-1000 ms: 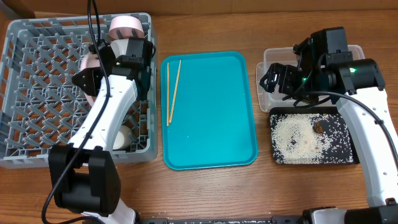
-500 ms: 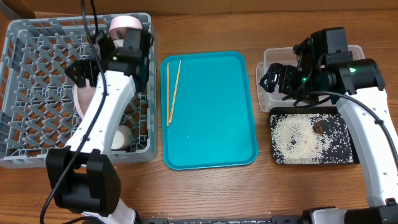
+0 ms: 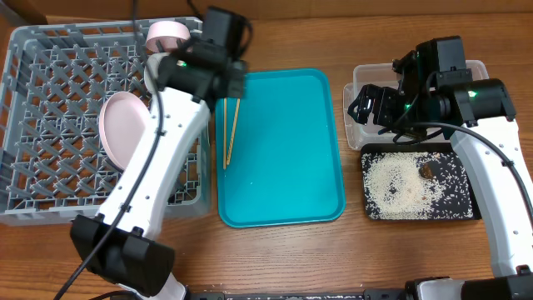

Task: Sort waste into correct bins and load items into the dishwasher
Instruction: 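Lift the white plate with the left gripper and stand it in the rack, then grasp one wooden chopstick on the teal tray with the left gripper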

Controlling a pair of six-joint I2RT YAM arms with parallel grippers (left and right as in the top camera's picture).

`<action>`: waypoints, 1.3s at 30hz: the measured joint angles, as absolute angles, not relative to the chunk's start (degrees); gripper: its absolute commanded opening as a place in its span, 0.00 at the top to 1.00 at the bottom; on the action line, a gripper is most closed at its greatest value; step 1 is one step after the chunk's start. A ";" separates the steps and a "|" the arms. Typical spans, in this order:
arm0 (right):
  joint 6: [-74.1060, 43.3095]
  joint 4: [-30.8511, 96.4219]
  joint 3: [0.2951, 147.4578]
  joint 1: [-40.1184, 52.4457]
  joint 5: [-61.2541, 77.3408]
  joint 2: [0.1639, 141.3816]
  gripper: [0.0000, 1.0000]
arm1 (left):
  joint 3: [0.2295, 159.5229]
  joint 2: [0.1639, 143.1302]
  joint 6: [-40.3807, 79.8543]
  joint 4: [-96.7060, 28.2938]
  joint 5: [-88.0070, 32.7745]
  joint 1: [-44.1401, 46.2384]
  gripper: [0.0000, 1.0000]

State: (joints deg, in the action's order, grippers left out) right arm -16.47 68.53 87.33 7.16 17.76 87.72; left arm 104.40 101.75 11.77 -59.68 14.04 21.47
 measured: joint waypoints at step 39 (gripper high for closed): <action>-16.47 68.53 87.33 7.16 17.74 87.72 0.00 | 104.36 125.29 15.75 -55.51 2.37 17.02 0.33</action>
State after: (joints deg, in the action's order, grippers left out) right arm -16.47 68.53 87.33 7.16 17.74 87.72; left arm 104.36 125.29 15.75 -55.51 2.37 17.02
